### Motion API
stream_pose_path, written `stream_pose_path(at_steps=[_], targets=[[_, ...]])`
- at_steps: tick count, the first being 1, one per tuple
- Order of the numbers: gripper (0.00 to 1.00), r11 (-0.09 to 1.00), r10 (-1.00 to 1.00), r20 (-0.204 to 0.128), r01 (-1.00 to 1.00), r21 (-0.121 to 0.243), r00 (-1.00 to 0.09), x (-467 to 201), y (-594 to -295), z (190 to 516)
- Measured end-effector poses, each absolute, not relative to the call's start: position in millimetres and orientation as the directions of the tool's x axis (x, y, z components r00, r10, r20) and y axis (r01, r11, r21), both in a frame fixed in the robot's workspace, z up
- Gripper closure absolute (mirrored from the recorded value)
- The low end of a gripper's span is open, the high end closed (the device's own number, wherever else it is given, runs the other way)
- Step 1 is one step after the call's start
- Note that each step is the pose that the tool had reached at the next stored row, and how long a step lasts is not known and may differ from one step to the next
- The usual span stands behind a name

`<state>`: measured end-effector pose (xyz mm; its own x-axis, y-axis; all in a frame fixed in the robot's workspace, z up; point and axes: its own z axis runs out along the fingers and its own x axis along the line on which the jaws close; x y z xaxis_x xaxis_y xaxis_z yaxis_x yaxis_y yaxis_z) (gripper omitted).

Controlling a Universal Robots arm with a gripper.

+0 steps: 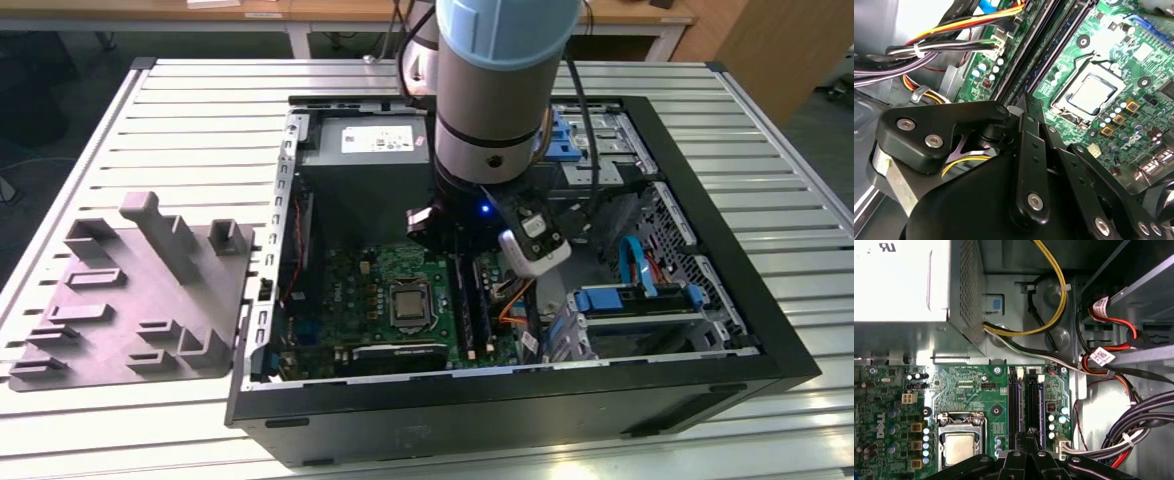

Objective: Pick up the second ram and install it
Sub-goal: 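Press down the second ram until it locks into place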

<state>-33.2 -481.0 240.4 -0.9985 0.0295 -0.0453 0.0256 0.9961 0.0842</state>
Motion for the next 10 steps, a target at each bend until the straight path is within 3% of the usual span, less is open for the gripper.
stream_pose_path(at_steps=[10], targets=[[0.90, 0.996, 0.030, -0.045, 0.026, 0.084, -0.999, -33.3, -467.1, 239.9]])
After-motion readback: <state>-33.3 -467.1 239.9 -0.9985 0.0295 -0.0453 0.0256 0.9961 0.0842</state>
